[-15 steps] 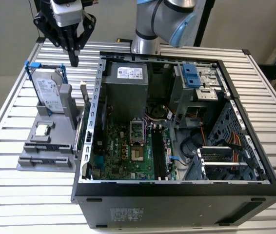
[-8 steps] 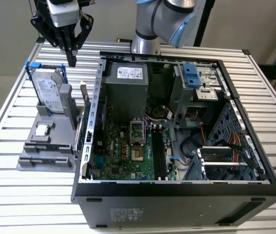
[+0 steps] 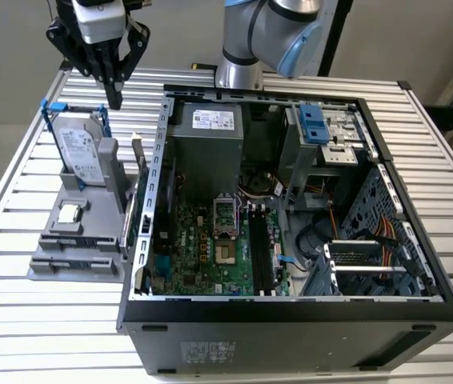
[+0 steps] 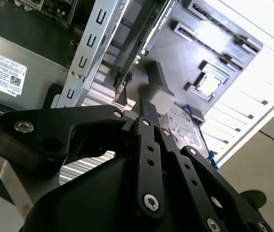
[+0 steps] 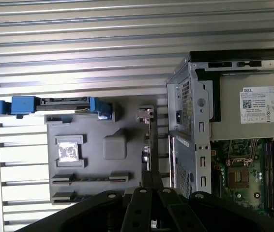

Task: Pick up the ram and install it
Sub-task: 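Reach for the ram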

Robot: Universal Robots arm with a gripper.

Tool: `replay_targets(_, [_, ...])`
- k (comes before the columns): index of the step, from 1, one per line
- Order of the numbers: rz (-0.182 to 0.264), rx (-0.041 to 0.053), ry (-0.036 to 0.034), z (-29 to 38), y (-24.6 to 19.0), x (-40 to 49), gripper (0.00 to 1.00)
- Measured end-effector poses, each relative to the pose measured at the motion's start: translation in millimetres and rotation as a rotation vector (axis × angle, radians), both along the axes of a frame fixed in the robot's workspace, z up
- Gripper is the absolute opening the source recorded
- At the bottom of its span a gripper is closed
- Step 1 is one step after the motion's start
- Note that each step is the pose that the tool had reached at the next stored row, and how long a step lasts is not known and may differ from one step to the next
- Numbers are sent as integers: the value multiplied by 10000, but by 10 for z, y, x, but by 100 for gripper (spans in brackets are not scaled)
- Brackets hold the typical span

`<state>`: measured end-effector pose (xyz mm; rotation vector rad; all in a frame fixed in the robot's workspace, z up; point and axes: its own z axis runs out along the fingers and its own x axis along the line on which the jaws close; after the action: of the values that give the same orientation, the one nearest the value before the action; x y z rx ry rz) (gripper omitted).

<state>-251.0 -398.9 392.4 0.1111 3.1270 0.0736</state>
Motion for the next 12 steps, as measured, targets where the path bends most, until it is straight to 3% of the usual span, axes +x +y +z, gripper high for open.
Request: replay_targets(12, [0, 0, 30, -1, 0, -69, 0])
